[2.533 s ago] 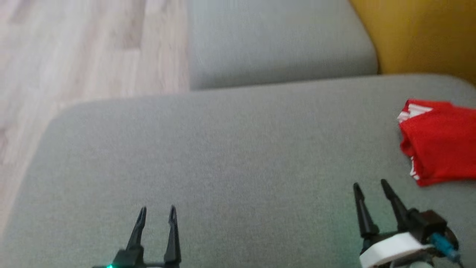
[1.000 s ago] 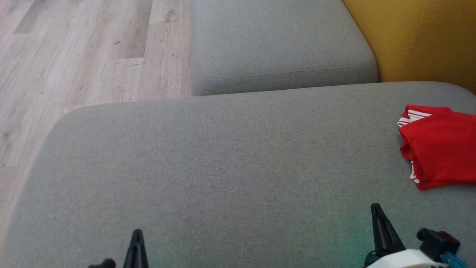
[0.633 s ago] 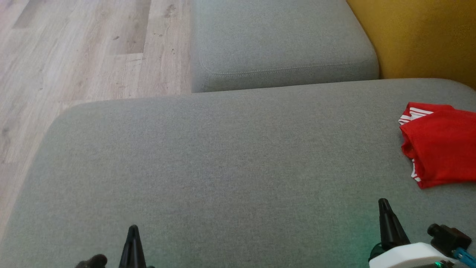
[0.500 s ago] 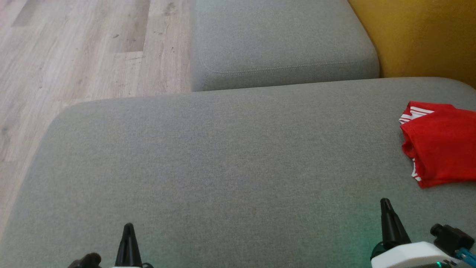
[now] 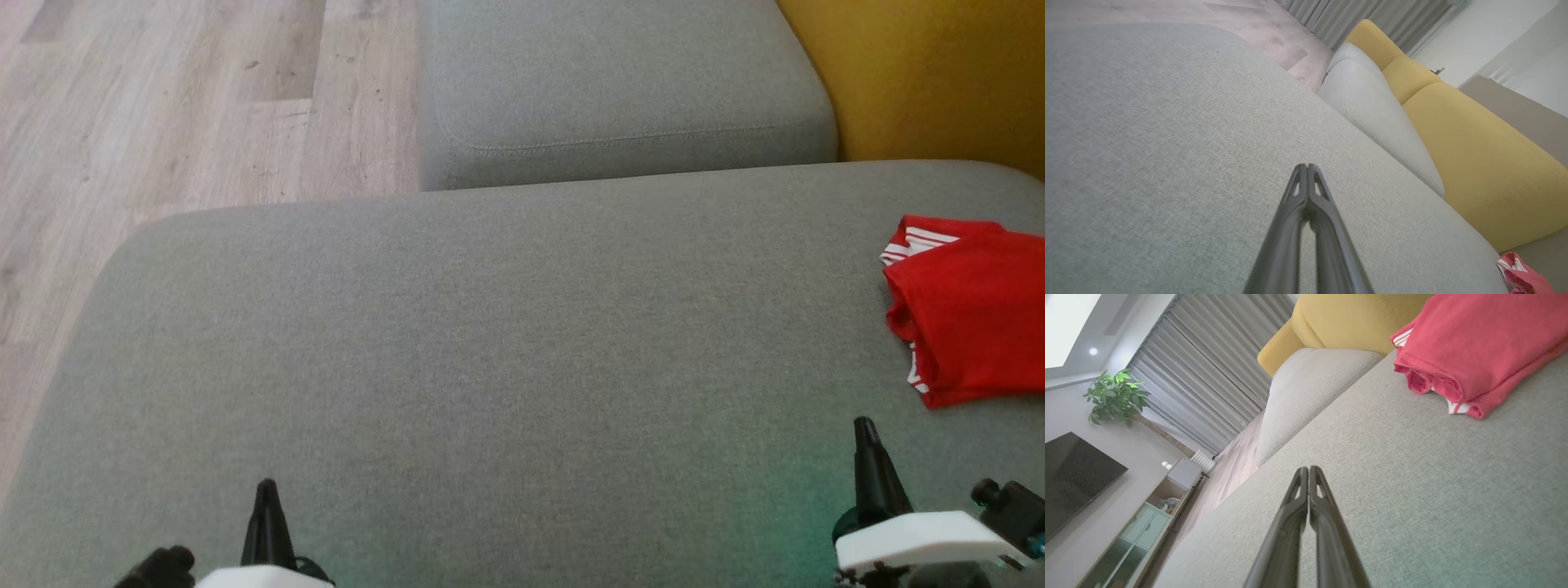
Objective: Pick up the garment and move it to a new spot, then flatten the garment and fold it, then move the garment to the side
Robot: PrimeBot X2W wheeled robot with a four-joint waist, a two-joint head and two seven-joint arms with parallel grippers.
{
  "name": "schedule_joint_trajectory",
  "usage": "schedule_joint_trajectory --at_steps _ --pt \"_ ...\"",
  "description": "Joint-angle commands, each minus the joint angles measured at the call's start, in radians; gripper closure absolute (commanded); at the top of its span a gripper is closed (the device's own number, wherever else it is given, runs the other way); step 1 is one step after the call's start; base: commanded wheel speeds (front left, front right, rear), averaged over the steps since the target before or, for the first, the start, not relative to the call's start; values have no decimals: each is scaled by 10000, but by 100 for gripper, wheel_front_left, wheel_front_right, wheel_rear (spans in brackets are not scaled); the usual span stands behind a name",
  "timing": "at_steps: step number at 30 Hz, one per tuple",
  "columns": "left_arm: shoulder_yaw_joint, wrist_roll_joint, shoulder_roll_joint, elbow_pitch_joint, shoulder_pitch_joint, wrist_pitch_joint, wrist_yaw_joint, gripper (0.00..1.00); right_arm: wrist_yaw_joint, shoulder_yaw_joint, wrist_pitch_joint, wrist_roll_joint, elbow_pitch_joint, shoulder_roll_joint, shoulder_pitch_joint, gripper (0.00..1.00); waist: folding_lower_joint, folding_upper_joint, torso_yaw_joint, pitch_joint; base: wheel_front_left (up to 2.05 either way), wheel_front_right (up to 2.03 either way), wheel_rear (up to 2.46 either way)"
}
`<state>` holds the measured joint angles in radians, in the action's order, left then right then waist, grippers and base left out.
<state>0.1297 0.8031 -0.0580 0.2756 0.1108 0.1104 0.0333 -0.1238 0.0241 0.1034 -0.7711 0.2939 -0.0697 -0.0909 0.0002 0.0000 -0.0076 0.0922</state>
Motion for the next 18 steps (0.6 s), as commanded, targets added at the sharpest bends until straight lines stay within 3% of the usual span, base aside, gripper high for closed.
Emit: schedule_joint_trajectory --at_steps 1,18 --pt "-237 233 -109 -322 -599 -44 -129 100 -32 13 -77 -265 -373 19 617 100 -1 0 2 -14 0 0 0" --pt "-730 2345 -119 -322 -1007 -551 -524 100 -42 -329 -605 -2403 -405 47 973 100 -1 0 21 -259 0 0 0"
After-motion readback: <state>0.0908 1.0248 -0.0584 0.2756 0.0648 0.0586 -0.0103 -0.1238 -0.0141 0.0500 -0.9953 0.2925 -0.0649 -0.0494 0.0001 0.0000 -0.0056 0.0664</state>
